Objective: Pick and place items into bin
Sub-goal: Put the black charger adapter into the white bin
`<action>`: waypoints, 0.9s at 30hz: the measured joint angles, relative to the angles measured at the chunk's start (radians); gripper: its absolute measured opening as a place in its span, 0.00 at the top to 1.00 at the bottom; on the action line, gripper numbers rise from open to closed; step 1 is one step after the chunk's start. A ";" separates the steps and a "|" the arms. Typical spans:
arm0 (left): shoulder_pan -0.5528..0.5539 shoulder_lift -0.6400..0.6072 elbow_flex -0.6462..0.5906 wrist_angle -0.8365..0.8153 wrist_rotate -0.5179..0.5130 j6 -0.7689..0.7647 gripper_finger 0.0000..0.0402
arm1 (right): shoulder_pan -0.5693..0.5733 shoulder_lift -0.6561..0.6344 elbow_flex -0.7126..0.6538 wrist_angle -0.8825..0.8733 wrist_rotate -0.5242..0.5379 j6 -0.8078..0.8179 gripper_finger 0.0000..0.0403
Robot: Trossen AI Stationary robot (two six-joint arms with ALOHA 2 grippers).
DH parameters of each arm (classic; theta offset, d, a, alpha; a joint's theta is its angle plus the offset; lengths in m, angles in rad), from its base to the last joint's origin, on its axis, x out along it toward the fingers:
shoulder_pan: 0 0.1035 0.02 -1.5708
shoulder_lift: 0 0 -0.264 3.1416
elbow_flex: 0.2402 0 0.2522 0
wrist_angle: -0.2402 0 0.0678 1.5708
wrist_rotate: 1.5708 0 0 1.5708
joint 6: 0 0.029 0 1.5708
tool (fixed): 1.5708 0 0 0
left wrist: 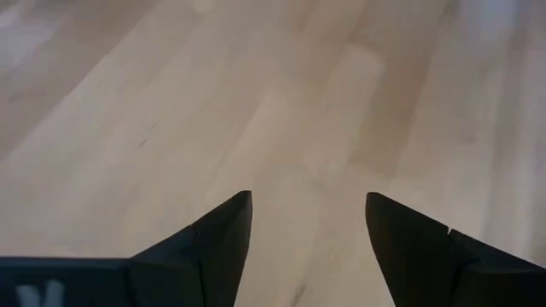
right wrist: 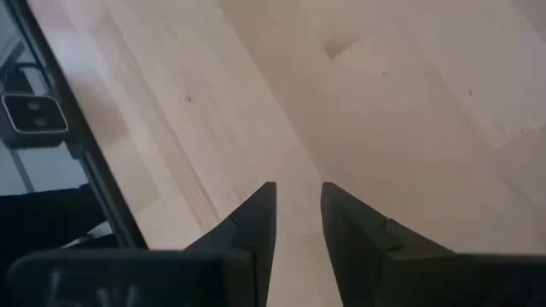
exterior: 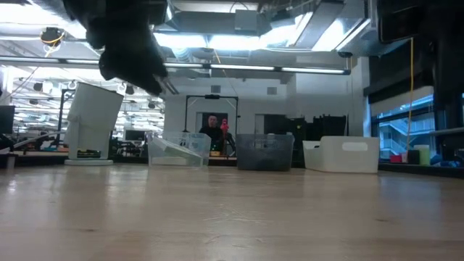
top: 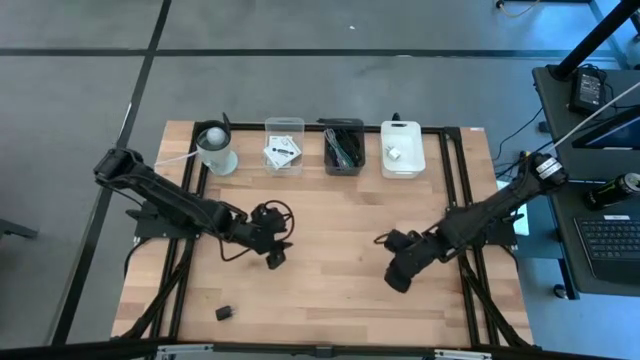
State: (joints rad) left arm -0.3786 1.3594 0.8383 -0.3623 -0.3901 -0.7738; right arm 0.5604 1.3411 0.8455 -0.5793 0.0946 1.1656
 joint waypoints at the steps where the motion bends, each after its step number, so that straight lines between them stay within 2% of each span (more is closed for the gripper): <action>1: -0.005 -0.001 0.004 0.010 0.000 -0.022 0.44 | 0.008 0.000 0.000 0.000 0.000 -0.019 0.76; 6: -0.069 0.001 0.110 -0.142 0.049 -0.127 0.48 | 0.034 0.000 0.000 0.000 0.005 -0.088 0.76; 10: -0.154 0.041 0.248 -0.448 0.037 -0.265 0.51 | 0.047 0.000 0.000 -0.001 0.037 -0.135 0.76; 14: -0.248 0.108 0.354 -0.659 0.072 -0.400 0.53 | 0.054 0.000 0.000 -0.001 0.074 -0.178 0.76; 21: -0.411 0.243 0.371 -0.682 0.210 -0.431 0.54 | 0.054 0.000 0.000 -0.001 0.152 -0.184 0.76; 27: -0.521 0.338 0.370 -0.650 0.271 -0.535 0.55 | 0.054 0.000 0.000 0.000 0.172 -0.207 0.76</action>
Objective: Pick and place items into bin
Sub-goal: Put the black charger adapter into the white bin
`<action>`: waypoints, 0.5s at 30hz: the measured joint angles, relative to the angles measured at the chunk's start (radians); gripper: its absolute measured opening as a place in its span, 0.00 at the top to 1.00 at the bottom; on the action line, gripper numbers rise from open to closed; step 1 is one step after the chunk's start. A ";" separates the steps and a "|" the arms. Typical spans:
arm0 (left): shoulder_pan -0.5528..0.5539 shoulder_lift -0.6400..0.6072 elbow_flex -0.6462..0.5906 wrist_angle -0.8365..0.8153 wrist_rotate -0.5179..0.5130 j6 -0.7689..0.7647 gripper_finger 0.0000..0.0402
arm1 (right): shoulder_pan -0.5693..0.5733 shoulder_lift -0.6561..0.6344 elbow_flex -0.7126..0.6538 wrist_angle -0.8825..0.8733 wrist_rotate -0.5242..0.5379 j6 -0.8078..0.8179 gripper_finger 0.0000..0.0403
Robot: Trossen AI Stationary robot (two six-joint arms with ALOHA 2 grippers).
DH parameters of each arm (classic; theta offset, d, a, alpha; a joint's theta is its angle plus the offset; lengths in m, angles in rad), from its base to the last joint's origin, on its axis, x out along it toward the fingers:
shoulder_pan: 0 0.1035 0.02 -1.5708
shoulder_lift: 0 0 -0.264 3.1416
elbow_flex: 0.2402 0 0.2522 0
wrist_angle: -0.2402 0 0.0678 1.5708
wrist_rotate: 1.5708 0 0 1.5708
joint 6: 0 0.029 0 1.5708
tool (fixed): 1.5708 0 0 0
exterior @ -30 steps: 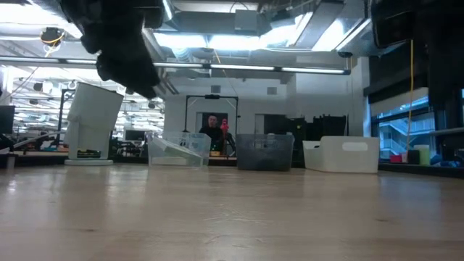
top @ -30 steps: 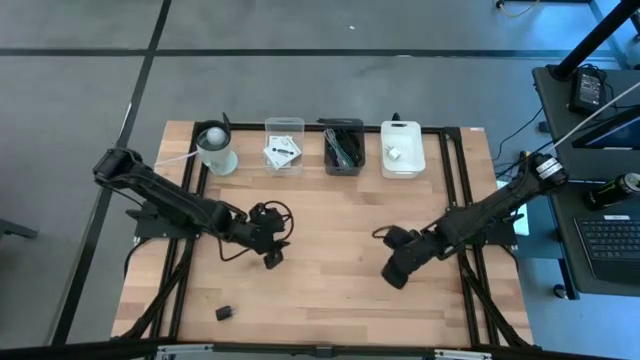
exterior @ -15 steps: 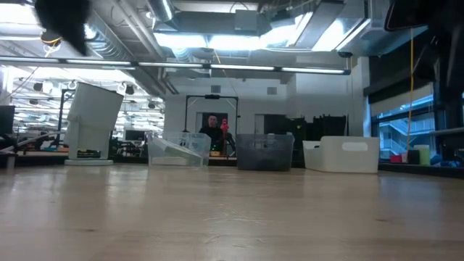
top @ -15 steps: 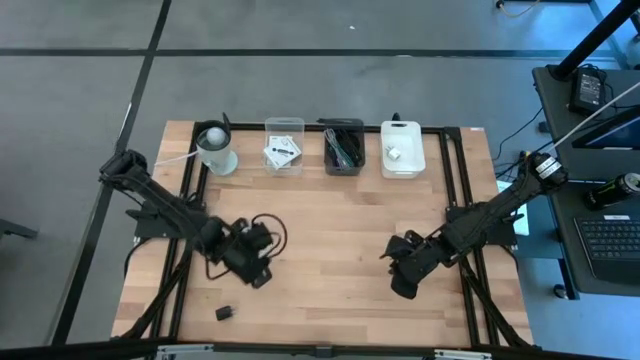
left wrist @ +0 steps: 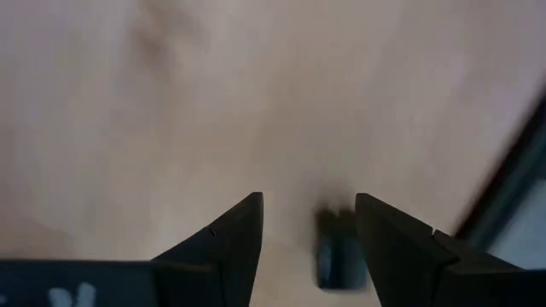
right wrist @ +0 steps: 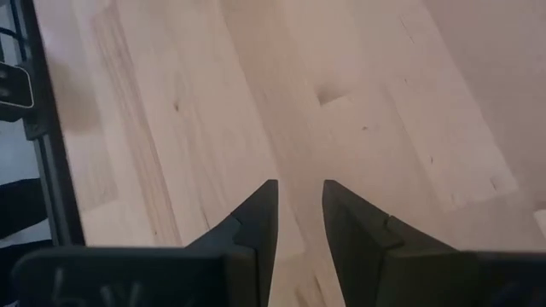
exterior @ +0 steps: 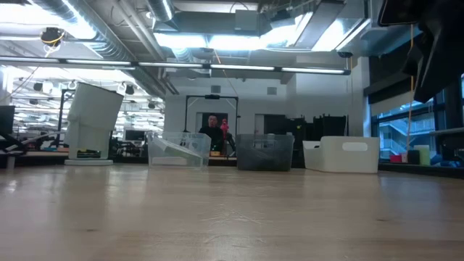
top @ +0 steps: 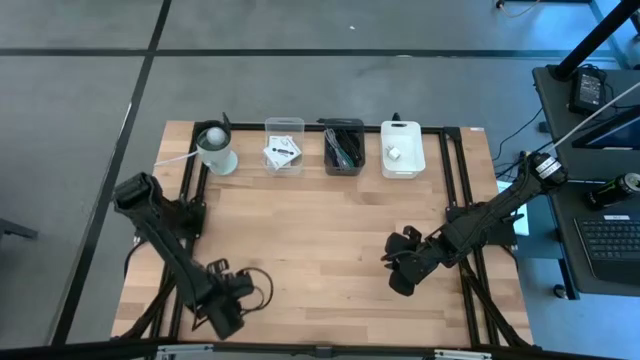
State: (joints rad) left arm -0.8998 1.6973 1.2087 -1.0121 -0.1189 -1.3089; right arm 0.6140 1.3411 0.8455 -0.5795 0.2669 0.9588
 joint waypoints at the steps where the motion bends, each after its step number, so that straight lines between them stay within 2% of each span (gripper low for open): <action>1: -0.017 0.009 0.000 0.019 0.011 -0.010 0.55 | 0.000 0.000 0.000 0.000 0.002 0.000 0.76; 8: -0.120 0.029 -0.002 0.074 0.002 -0.126 0.55 | 0.000 0.000 0.000 0.000 0.010 0.000 0.76; 15: -0.156 0.029 -0.026 0.074 0.002 -0.142 0.56 | -0.001 0.000 0.000 0.006 0.113 0.005 0.76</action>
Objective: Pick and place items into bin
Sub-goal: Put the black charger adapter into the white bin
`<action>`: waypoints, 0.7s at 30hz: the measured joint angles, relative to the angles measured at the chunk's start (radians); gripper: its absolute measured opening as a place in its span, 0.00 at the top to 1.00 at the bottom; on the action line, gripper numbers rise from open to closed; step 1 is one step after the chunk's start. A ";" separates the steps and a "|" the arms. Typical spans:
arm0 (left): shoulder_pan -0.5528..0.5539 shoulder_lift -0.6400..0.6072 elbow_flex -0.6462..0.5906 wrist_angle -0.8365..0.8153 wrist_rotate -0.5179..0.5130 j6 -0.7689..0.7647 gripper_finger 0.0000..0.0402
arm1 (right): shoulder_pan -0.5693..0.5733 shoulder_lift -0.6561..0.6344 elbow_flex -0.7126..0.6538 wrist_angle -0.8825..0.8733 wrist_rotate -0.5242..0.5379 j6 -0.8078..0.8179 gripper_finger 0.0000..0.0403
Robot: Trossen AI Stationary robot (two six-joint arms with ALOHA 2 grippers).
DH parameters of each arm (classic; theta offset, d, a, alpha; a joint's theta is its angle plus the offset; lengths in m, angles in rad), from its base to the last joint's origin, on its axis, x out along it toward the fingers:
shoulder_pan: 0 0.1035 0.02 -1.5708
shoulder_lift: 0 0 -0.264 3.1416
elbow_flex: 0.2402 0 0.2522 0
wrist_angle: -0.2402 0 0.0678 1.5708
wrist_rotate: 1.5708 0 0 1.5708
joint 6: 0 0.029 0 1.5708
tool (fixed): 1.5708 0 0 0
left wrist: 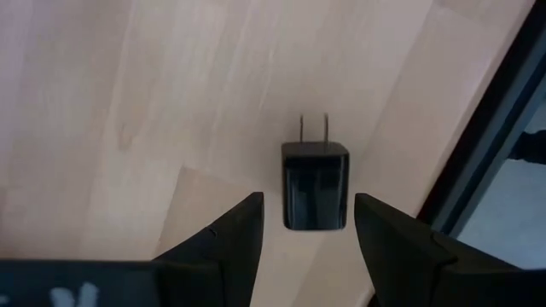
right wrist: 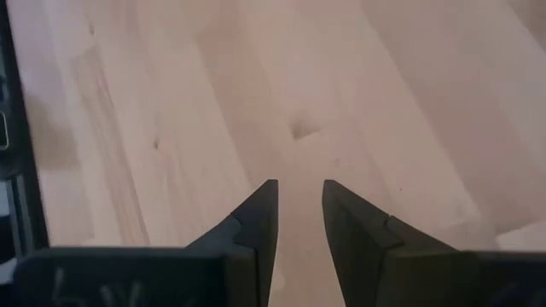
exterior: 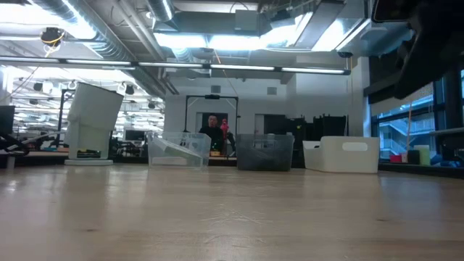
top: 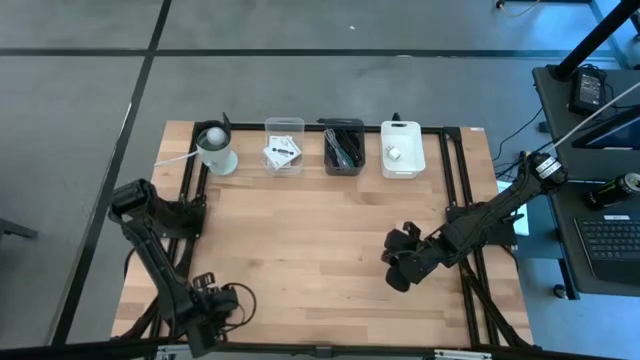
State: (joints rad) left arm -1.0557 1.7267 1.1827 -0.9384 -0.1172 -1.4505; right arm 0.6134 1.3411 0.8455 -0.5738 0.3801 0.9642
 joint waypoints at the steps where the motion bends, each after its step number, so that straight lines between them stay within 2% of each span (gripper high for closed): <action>1: 0.001 0.000 -0.001 0.004 -0.001 0.006 0.56 | 0.000 0.000 0.000 0.004 0.009 -0.001 0.76; 4: 0.002 0.000 -0.017 0.018 -0.006 0.014 0.56 | -0.002 0.000 0.000 0.010 0.012 -0.002 0.76; 11: 0.002 0.000 -0.100 0.170 0.016 -0.012 0.56 | -0.002 0.000 0.000 0.009 0.013 -0.001 0.76; 16: 0.003 0.000 -0.137 0.174 -0.004 -0.055 0.56 | -0.002 0.000 0.000 0.009 0.013 -0.002 0.76; 21: 0.004 0.000 -0.145 0.180 -0.003 -0.031 0.56 | -0.002 0.000 0.000 0.009 0.013 -0.002 0.76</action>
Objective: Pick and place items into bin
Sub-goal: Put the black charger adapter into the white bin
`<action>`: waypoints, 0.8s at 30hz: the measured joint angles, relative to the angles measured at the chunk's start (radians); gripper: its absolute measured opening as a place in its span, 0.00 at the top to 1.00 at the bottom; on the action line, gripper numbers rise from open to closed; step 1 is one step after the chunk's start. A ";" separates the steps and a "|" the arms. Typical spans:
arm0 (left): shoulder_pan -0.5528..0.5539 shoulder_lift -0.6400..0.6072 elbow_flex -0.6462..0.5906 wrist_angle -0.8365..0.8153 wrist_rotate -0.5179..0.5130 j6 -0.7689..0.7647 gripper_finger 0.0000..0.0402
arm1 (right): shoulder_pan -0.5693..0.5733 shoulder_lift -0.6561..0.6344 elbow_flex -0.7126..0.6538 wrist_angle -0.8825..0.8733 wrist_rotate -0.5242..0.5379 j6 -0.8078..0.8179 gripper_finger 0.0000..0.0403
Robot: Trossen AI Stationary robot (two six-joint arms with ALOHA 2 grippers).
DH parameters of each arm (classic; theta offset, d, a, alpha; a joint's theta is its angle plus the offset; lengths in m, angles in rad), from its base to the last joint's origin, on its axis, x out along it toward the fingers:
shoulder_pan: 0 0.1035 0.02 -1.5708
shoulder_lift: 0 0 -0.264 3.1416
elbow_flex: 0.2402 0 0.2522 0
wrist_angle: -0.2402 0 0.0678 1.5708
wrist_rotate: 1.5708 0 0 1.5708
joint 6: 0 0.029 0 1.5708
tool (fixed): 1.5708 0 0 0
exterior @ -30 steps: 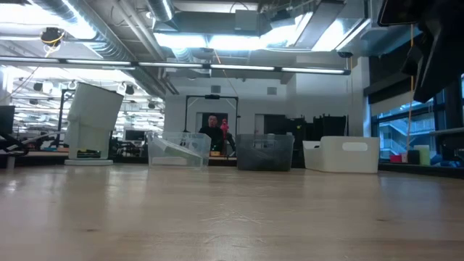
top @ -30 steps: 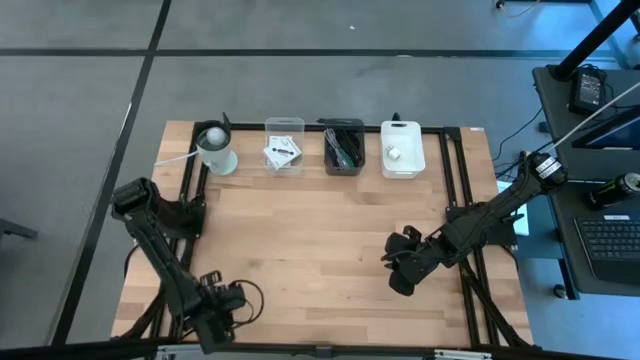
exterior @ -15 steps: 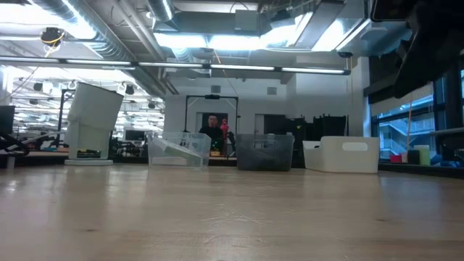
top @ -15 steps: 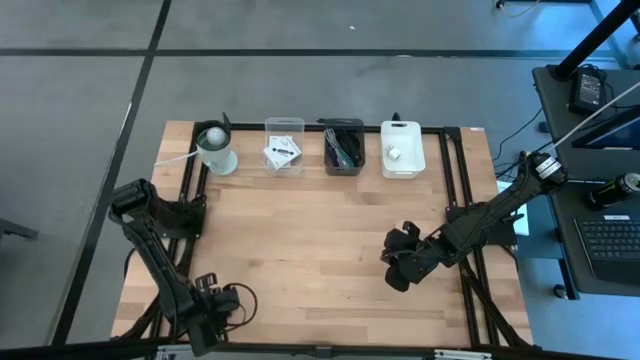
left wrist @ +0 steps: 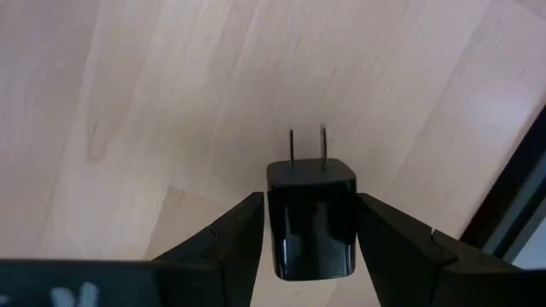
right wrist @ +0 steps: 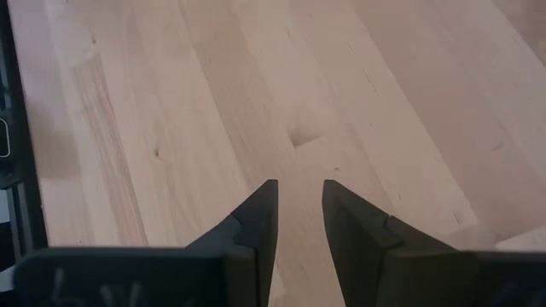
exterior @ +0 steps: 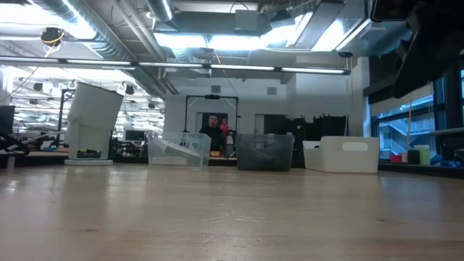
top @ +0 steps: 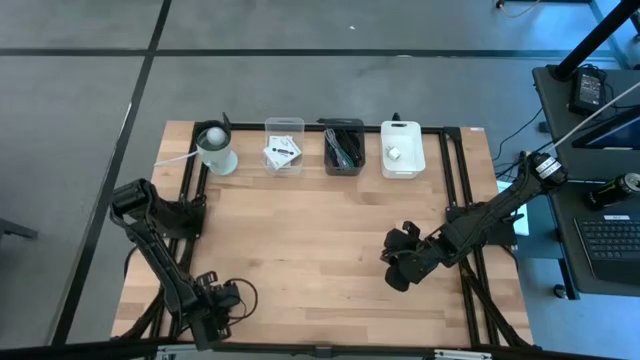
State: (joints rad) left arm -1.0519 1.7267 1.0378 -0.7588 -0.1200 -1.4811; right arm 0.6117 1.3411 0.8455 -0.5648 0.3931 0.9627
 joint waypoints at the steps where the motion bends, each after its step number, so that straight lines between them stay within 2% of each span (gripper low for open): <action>1: 0.000 0.000 0.000 -0.001 0.000 0.007 0.56 | 0.000 0.000 0.000 0.000 0.000 0.000 0.76; 17: 0.017 0.045 0.012 -0.005 0.002 -0.035 0.63 | 0.000 0.000 0.000 0.000 0.000 -0.004 0.76; 19: 0.032 0.048 0.027 -0.005 -0.030 -0.035 0.63 | 0.000 0.000 0.000 -0.001 0.000 -0.011 0.76; 24: 0.102 0.055 0.080 -0.026 -0.192 0.016 0.63 | 0.000 0.000 0.000 0.000 0.006 -0.029 0.76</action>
State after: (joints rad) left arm -0.9504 1.7813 1.1181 -0.7852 -0.3120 -1.4653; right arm 0.6120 1.3415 0.8455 -0.5652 0.3991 0.9337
